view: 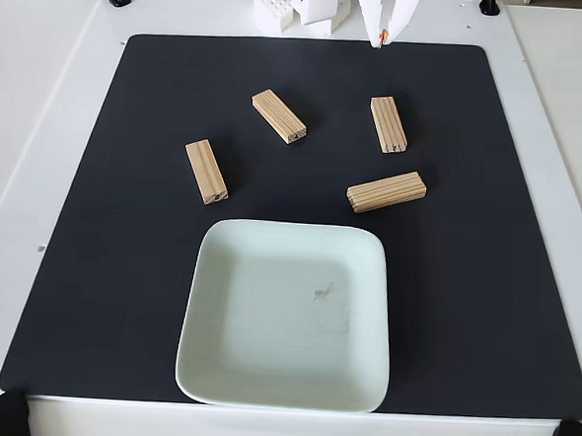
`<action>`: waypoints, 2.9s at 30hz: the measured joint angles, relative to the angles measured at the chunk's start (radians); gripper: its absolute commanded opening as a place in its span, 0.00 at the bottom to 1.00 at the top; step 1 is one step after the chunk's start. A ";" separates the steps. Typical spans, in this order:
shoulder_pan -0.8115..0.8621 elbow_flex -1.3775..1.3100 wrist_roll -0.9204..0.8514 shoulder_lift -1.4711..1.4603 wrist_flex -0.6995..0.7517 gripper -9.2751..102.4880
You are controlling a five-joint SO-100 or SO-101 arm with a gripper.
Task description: Pick up the wooden block and place them on the plate.
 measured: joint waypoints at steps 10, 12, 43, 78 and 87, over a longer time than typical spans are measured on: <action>0.067 0.012 -0.063 -0.135 -0.133 0.39; 0.086 0.012 -0.072 -0.166 -0.138 0.39; 0.055 0.095 -0.075 -0.316 -0.337 0.39; 0.041 0.098 -0.074 -0.414 -0.403 0.22; 0.034 0.106 -0.074 -0.414 -0.422 0.08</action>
